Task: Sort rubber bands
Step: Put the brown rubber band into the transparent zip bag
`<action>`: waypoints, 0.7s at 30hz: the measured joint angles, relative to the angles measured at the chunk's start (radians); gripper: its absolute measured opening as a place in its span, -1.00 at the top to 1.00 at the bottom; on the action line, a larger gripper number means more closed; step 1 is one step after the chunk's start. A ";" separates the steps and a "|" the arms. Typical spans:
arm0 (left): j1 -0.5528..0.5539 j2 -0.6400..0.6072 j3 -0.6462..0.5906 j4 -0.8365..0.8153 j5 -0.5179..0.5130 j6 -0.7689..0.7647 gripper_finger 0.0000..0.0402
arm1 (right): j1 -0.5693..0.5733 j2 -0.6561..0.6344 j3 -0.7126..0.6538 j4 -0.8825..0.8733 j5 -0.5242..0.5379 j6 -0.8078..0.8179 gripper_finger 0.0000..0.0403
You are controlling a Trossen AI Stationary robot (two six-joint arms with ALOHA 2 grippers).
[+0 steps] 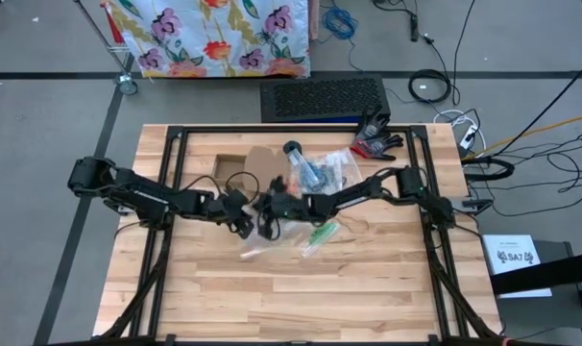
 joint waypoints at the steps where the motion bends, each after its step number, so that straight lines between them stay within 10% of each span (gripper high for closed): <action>1: 0.002 0.002 -0.002 -0.011 0.004 0.000 1.00 | -0.003 -0.020 0.000 -0.019 0.029 -0.022 1.00; 21: 0.006 0.001 -0.002 0.102 0.022 0.001 1.00 | 0.003 -0.063 0.003 -0.082 0.001 -0.008 1.00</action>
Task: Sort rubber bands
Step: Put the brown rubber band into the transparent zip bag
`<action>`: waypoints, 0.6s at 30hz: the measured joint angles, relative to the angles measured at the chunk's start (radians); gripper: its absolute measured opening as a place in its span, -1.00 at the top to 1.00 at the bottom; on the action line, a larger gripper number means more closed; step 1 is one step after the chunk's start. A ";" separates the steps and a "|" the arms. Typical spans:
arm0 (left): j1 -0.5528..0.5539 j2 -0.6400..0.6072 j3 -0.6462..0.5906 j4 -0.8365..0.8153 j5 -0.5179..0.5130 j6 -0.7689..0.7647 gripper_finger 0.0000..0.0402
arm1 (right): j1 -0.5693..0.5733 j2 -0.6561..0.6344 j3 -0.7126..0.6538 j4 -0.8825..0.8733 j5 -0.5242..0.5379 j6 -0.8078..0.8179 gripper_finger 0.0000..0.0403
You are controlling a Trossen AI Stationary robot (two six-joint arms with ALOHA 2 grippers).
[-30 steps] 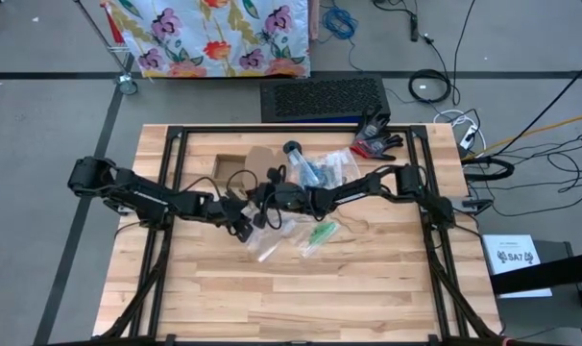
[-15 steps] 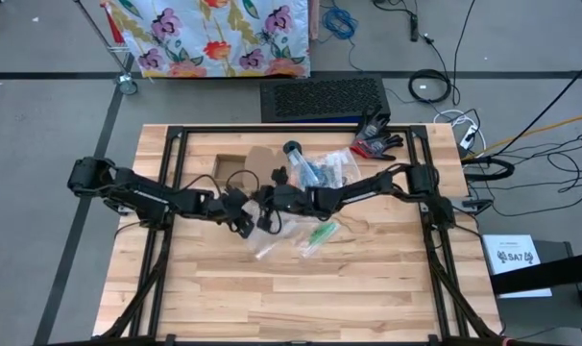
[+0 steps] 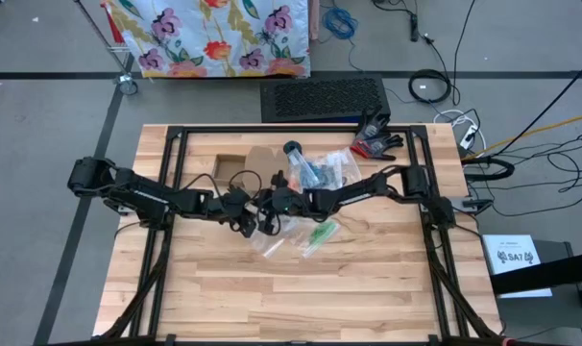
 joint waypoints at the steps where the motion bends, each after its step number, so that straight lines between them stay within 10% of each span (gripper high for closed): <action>1: 0.000 0.000 0.000 0.000 0.000 0.001 1.00 | 0.002 0.010 0.000 -0.002 -0.005 0.003 1.00; 18: 0.001 0.001 -0.002 0.043 0.019 0.018 1.00 | 0.016 0.022 0.000 -0.135 -0.008 -0.057 1.00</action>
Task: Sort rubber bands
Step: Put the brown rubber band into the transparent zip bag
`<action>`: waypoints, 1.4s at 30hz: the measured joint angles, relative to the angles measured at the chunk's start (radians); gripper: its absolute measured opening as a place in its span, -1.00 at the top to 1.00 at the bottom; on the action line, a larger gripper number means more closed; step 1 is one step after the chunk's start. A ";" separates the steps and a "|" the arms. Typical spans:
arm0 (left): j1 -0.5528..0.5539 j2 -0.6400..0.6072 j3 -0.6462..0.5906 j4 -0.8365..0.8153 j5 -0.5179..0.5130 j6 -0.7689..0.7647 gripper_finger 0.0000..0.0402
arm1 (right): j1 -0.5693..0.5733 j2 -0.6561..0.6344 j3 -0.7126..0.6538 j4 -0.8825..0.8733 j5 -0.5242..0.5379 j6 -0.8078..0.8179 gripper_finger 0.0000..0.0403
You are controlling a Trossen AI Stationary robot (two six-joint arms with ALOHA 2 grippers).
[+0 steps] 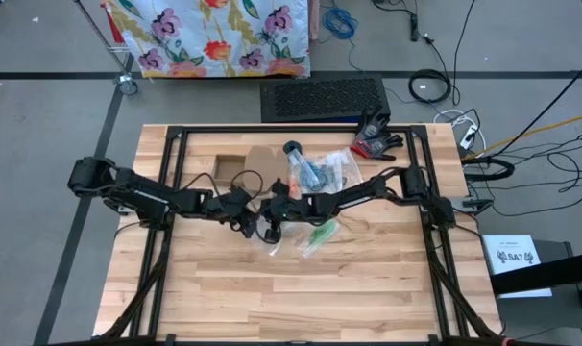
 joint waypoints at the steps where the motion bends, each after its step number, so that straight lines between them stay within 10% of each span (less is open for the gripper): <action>1: -0.001 0.000 0.000 0.006 0.004 0.001 1.00 | -0.005 0.000 0.000 -0.013 -0.016 -0.006 1.00; 16: -0.001 -0.002 0.001 0.088 0.042 0.037 1.00 | -0.034 0.003 -0.003 0.043 -0.113 -0.226 1.00; 33: 0.015 -0.001 0.002 -0.008 0.032 0.055 1.00 | -0.075 0.013 0.089 -0.157 -0.837 -0.042 1.00; 42: 0.010 -0.001 0.002 0.088 0.015 0.112 1.00 | -0.074 0.021 0.120 -0.227 -0.935 -0.014 1.00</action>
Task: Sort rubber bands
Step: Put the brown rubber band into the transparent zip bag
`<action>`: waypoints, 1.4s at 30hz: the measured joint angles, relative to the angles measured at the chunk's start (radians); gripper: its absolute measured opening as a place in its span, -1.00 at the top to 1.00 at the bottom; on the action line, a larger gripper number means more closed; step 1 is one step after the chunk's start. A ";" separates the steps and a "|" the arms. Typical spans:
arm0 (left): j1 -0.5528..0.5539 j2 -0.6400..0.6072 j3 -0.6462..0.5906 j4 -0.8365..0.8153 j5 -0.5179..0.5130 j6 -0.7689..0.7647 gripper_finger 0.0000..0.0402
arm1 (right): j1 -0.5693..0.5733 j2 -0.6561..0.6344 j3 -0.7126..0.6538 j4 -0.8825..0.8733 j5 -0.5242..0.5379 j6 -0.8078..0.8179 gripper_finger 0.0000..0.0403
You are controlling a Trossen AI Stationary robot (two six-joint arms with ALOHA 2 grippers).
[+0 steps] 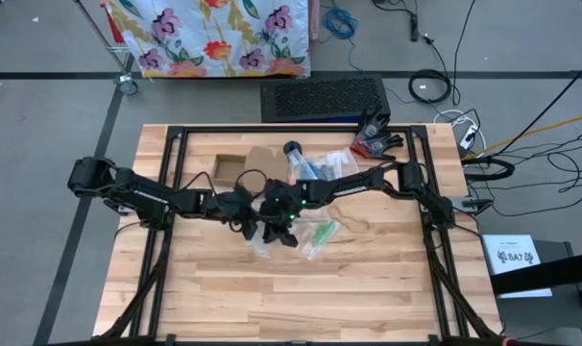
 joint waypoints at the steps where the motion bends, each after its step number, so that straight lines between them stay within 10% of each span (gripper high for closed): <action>1: -0.001 0.000 0.000 0.026 0.000 0.006 1.00 | 0.003 0.000 0.000 0.005 0.001 -0.004 1.00; 7: -0.012 0.000 -0.004 0.162 0.021 0.065 1.00 | 0.042 0.000 0.000 0.037 0.309 -0.073 1.00; 14: -0.025 0.001 -0.003 0.168 0.063 0.071 1.00 | 0.042 -0.003 0.003 -0.122 0.143 -0.002 1.00; 22: -0.025 0.001 -0.002 0.138 0.071 0.062 1.00 | -0.006 -0.003 0.003 -0.272 0.349 0.135 1.00; 35: -0.026 -0.002 -0.002 0.059 0.059 0.047 1.00 | 0.092 0.007 -0.007 -0.024 0.767 -0.128 1.00; 42: -0.026 -0.001 0.001 0.014 0.050 0.044 1.00 | 0.098 0.003 -0.002 -0.063 0.730 -0.120 1.00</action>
